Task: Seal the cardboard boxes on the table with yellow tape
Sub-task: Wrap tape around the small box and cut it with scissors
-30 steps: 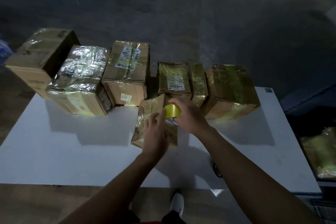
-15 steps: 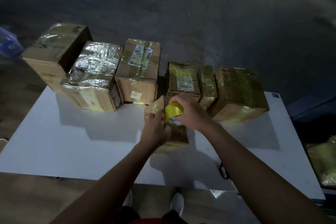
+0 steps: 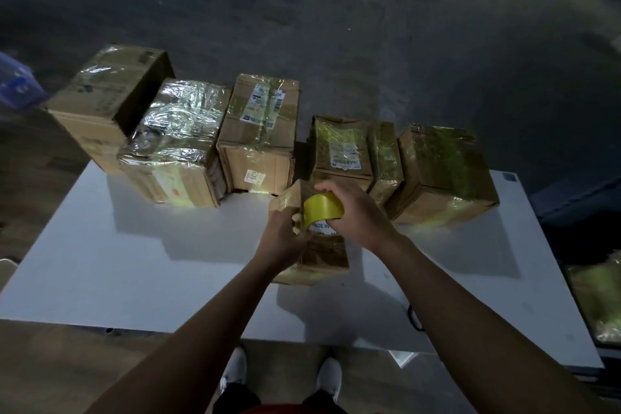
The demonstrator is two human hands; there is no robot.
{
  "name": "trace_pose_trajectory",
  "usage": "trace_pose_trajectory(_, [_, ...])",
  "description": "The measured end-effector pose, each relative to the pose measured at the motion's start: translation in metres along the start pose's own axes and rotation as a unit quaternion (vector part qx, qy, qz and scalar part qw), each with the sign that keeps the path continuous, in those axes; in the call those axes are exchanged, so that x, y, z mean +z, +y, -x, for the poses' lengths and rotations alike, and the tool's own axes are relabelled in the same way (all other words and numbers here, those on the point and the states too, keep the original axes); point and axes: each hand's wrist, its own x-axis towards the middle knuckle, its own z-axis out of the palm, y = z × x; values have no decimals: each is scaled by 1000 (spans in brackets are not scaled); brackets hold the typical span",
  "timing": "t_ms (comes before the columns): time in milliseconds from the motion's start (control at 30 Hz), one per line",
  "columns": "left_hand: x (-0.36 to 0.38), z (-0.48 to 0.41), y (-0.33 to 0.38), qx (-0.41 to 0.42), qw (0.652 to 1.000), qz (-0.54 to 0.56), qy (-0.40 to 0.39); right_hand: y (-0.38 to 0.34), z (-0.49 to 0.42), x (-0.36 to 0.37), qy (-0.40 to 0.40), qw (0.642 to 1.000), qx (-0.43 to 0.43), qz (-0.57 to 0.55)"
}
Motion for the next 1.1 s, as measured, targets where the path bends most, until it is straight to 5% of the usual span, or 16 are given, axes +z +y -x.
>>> trace_pose_trajectory(233, [1, 17, -29, -81, 990, 102, -54, 6, 8, 14, -80, 995, 8, 53])
trace_pose_trajectory(600, [14, 11, -18, -108, 987, 113, -43, 27, 22, -17, -71, 991, 9, 115])
trace_pose_trajectory(767, [19, 20, -20, 36, 998, -42, -10, 19, 29, -8, -37, 992, 14, 116])
trace_pose_trajectory(967, [13, 21, -36, 225, 932, -283, -37, 23, 30, -8, -39, 992, 27, 114])
trace_pose_trajectory(1100, [12, 24, -32, 227, 906, -354, -58, 20, 28, -4, -79, 995, 41, 51])
